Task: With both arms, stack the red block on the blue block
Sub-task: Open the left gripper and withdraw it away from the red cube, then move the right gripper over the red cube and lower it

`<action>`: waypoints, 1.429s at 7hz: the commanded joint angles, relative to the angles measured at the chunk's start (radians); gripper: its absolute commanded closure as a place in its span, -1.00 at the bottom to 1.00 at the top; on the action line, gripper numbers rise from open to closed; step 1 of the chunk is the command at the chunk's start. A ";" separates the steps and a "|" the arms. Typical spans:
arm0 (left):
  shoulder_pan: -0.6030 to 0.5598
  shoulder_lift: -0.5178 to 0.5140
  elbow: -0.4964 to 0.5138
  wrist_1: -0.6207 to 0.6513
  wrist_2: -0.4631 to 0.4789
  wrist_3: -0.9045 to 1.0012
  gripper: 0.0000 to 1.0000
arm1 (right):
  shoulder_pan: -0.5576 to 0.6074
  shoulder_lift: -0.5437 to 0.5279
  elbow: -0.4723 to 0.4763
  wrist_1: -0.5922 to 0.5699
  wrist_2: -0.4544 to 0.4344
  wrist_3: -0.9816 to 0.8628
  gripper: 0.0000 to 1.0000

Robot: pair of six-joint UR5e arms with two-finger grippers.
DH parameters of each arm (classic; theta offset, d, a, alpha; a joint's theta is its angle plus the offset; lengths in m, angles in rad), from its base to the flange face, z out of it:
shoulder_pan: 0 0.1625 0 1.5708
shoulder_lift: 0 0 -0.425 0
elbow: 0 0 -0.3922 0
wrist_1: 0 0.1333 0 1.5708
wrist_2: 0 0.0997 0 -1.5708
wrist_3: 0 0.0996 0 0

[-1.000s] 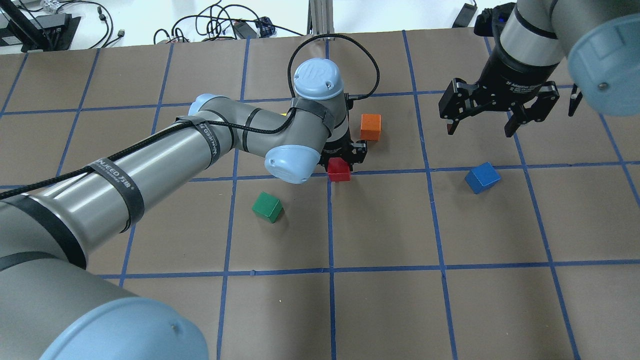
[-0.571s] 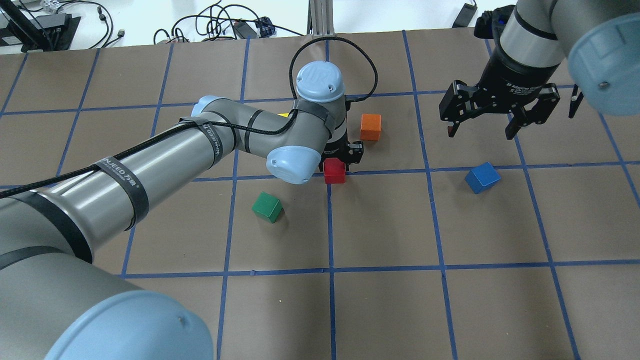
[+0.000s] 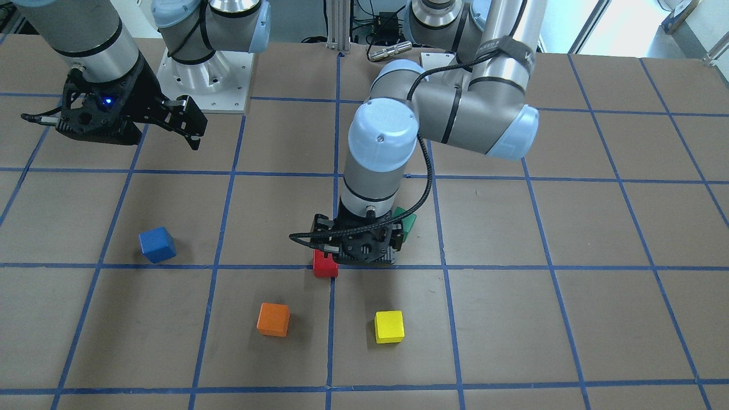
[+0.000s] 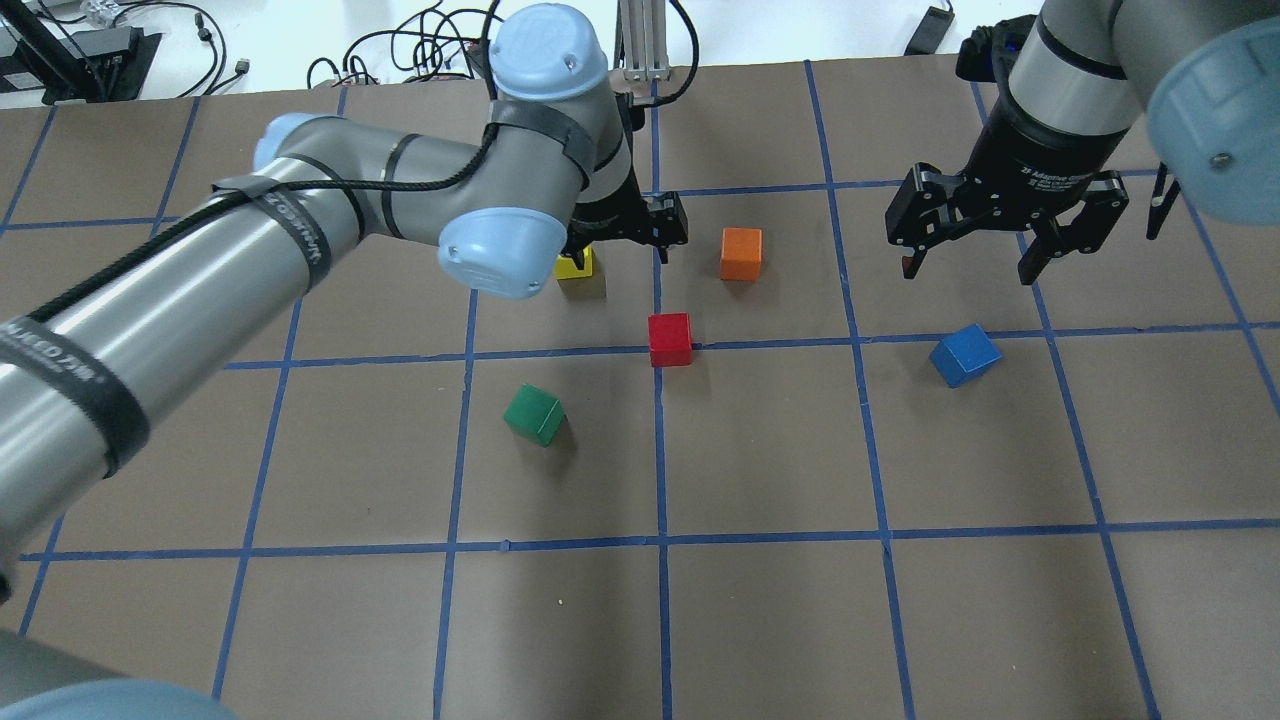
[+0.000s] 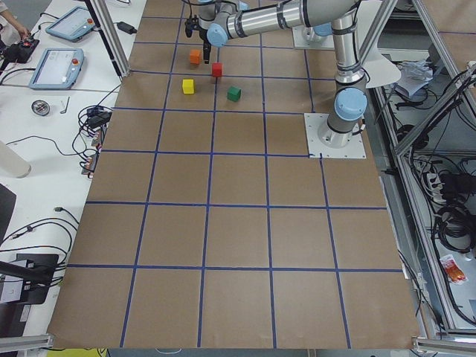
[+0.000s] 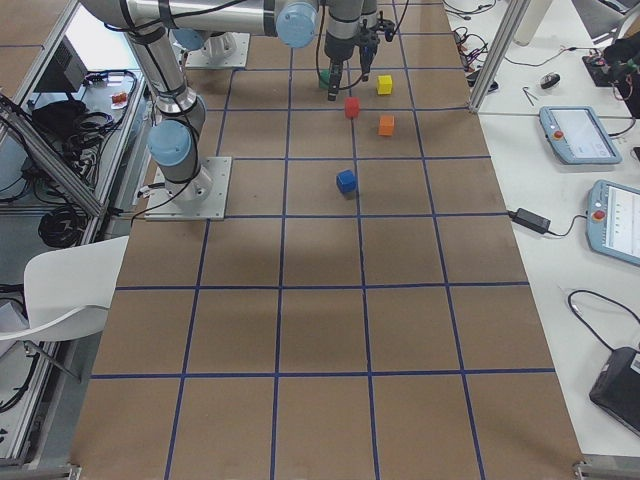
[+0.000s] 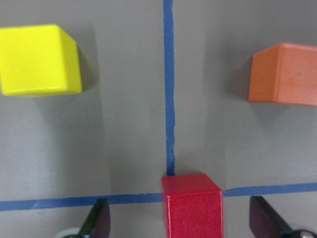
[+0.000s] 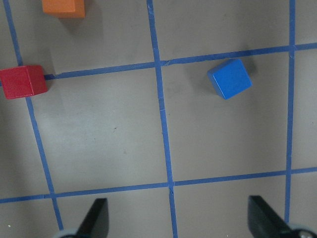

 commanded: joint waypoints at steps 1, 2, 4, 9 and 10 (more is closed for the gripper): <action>0.215 0.182 -0.004 -0.230 -0.010 0.324 -1.00 | 0.007 0.038 -0.005 -0.109 0.016 0.008 -1.00; 0.272 0.263 -0.007 -0.327 -0.004 0.386 -1.00 | 0.018 0.082 -0.008 -0.136 0.013 0.011 -1.00; 0.285 0.376 -0.010 -0.404 0.010 0.372 -1.00 | 0.054 0.136 -0.007 -0.239 0.010 0.033 -1.00; 0.282 0.393 0.002 -0.483 0.059 0.282 -1.00 | 0.258 0.357 -0.008 -0.486 0.014 0.215 -1.00; 0.282 0.394 0.008 -0.480 0.096 0.283 -1.00 | 0.297 0.396 -0.008 -0.524 0.014 0.272 -1.00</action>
